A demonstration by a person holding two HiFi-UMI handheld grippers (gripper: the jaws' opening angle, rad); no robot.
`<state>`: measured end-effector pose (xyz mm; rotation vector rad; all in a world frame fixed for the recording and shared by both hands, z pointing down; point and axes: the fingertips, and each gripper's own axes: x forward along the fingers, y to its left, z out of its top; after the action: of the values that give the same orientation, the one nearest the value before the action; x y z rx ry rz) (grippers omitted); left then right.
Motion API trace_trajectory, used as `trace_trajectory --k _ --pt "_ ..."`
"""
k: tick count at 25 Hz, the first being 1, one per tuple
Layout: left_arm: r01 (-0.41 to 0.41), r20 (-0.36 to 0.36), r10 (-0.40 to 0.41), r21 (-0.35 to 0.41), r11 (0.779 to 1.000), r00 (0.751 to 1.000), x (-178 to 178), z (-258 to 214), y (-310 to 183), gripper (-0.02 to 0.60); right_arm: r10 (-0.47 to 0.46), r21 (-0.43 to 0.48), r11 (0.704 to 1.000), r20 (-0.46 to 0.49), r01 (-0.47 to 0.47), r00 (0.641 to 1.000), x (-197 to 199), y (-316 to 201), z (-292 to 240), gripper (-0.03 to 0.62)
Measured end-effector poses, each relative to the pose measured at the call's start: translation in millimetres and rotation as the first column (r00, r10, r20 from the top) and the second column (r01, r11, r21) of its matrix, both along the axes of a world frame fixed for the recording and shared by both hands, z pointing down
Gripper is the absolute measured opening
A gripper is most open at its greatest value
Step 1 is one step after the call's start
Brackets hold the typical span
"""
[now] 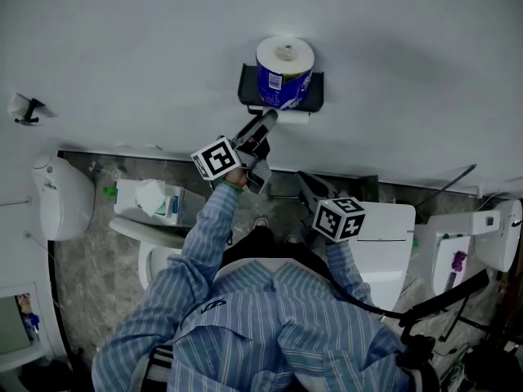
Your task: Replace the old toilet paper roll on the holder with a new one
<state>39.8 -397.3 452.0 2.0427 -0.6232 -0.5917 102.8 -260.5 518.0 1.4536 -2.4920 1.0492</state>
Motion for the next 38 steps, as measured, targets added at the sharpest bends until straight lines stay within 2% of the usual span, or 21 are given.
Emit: trace_trajectory --k 2,4,6,7,9,11,18,25,31,35,38 --pt "-0.039 -0.061 0.039 -0.002 0.999 0.997 12.7 -7.5 4.3 0.196 0.010 -0.001 1.000 0.000 -0.010 1.000 3.0 2.1 0.1 0.008" --pt "-0.050 -0.039 0.050 -0.008 0.999 0.998 20.3 -4.9 5.3 0.195 0.021 -0.002 1.000 -0.002 -0.021 1.000 6.8 4.3 0.1 0.008" --pt "-0.083 -0.089 0.081 -0.027 0.996 0.993 33.4 -8.5 9.8 0.195 0.033 -0.002 0.999 -0.004 -0.033 0.999 11.0 7.0 -0.2 0.008" --pt "-0.092 -0.087 0.089 -0.028 0.995 0.992 38.1 -8.5 10.9 0.194 0.039 -0.002 0.999 -0.005 -0.039 0.999 13.2 8.4 -0.3 0.008" --pt "-0.088 -0.013 0.088 -0.005 0.996 0.996 43.5 -3.6 9.5 0.193 0.053 -0.004 0.999 -0.007 -0.053 0.999 18.4 11.7 0.1 0.008" --pt "-0.111 -0.018 0.112 0.016 0.994 0.994 55.9 -6.7 11.1 0.193 0.070 -0.007 0.997 -0.010 -0.071 0.997 24.8 15.9 0.9 0.008" --pt "-0.154 -0.020 0.154 0.012 0.988 0.988 86.5 -4.9 16.4 0.193 0.128 -0.012 0.992 -0.019 -0.128 0.992 48.2 30.1 2.2 0.008" --pt "-0.200 0.034 0.199 0.018 0.980 0.979 110.5 2.9 25.8 0.193 0.174 -0.013 0.985 -0.023 -0.174 0.985 66.2 40.4 3.1 0.008" --pt "-0.188 0.064 0.187 0.009 0.982 0.980 113.3 12.8 32.5 0.193 0.178 -0.005 0.984 -0.022 -0.178 0.984 76.5 40.0 0.2 0.008" --pt "-0.163 0.086 0.161 0.018 0.986 0.983 102.6 14.1 30.3 0.192 0.170 0.021 0.985 -0.030 -0.169 0.985 77.6 33.8 -2.8 0.008" --pt "-0.149 0.134 0.143 0.039 0.988 0.981 93.8 15.1 30.7 0.192 0.156 0.050 0.987 -0.034 -0.154 0.987 78.2 27.5 -9.7 0.008"
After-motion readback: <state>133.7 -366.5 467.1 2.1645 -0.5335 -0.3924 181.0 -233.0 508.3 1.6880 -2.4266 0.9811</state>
